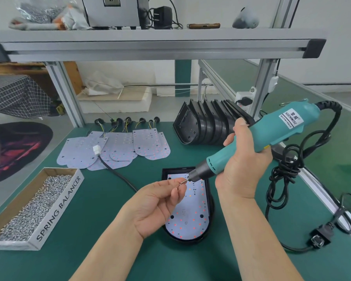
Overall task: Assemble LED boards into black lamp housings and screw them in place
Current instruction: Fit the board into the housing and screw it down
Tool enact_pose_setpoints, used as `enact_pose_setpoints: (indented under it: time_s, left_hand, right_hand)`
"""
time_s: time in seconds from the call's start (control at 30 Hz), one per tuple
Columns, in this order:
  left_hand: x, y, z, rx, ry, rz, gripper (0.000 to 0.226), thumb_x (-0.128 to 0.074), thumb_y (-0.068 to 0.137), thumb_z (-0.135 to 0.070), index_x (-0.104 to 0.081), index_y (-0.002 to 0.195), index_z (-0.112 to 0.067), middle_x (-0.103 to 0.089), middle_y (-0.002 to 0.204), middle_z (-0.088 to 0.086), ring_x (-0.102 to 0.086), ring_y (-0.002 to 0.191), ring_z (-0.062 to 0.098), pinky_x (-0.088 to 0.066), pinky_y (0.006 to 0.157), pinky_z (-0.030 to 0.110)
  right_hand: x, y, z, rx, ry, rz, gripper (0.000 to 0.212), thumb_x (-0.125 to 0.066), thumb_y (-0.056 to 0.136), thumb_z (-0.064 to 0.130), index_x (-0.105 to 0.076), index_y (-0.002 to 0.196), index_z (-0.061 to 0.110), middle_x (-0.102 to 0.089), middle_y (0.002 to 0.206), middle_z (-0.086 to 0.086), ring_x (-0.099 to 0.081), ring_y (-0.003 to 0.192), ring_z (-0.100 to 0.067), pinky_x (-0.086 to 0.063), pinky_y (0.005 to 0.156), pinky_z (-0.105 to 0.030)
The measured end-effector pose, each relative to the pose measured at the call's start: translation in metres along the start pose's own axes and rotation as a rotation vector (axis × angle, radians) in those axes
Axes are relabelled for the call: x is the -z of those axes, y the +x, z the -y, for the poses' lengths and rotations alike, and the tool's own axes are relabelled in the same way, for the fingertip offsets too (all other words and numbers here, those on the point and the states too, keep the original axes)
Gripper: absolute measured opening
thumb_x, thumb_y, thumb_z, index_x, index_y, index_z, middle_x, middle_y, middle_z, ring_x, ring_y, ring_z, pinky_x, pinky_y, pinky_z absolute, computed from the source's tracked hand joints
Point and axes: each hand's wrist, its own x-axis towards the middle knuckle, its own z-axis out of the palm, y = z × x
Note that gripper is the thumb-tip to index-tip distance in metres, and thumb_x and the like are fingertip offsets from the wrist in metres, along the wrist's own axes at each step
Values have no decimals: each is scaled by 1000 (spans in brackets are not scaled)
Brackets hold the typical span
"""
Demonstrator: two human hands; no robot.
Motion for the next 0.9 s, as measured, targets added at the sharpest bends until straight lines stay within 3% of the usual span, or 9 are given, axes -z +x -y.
enact_pose_setpoints:
  time_s: [0.17, 0.3, 0.47, 0.53, 0.6, 0.67, 0.73, 0.8, 0.9]
  left_hand:
    - [0, 1, 1, -40, 37, 6, 17, -65, 67, 9, -77, 78, 8, -67, 75, 19, -70, 62, 17, -54, 49, 15]
    - [0, 1, 8, -182, 133, 21, 15, -66, 70, 5, -79, 77, 2, -69, 75, 19, -72, 67, 20, -56, 55, 15]
    - [1, 3, 15, -301, 195, -9, 16, -64, 81, 3, -79, 79, -2, -70, 78, 18, -71, 67, 20, -56, 62, 16]
    - [3, 3, 14, -286, 199, 5, 15, -66, 82, -1, -79, 89, -2, -69, 79, 19, -71, 67, 21, -56, 62, 17]
    - [6, 4, 9, -279, 221, 26, 30, -70, 81, -14, -75, 109, -5, -69, 79, 20, -70, 65, 22, -57, 60, 19]
    - [13, 6, 1, -297, 353, -66, 32, -69, 88, -27, -69, 115, -10, -70, 75, 16, -66, 58, 19, -53, 51, 20]
    - [23, 12, -9, -366, 600, -289, 26, -63, 96, -33, -69, 104, -10, -66, 66, 7, -55, 49, 13, -43, 43, 19]
    - [34, 21, -16, -417, 889, -511, 35, -65, 94, -42, -65, 83, -8, -54, 61, 0, -43, 49, 13, -34, 46, 22]
    - [37, 33, -16, -315, 1244, -524, 51, -82, 74, -51, -46, 60, -17, -38, 57, -3, -33, 56, 19, -25, 57, 30]
  right_hand:
    - [0, 0, -1, 3, -1, -2, 34, -70, 83, 22, -65, 52, 33, -51, 52, 14, -48, 53, -9, -41, 57, -26]
    - [3, 1, -3, -10, 10, -44, 34, -72, 85, 20, -64, 55, 31, -51, 53, 14, -47, 52, -9, -40, 55, -24]
    - [11, 10, -15, -135, -7, -188, 22, -72, 88, 19, -51, 80, 19, -51, 51, 12, -47, 48, -8, -39, 48, -17]
    - [14, 14, -19, -159, -1, -197, 21, -72, 87, 19, -51, 84, 18, -52, 52, 12, -47, 48, -7, -39, 47, -16]
    - [14, 17, -20, -158, 3, -197, 21, -72, 87, 20, -51, 85, 18, -52, 52, 12, -48, 49, -7, -39, 48, -15]
    - [11, 22, -20, -139, 10, -188, 22, -73, 87, 19, -51, 83, 18, -52, 52, 12, -48, 48, -8, -40, 48, -17]
    - [7, 25, -20, -114, 15, -161, 23, -73, 87, 17, -51, 80, 18, -53, 52, 12, -49, 48, -8, -41, 48, -17]
    - [3, 28, -22, -81, 9, -124, 25, -73, 86, 16, -50, 77, 18, -54, 52, 11, -49, 48, -8, -42, 49, -18]
    - [-7, 28, -32, -25, -71, -52, 25, -74, 80, 21, -50, 73, 18, -53, 53, 6, -49, 49, -10, -43, 51, -21]
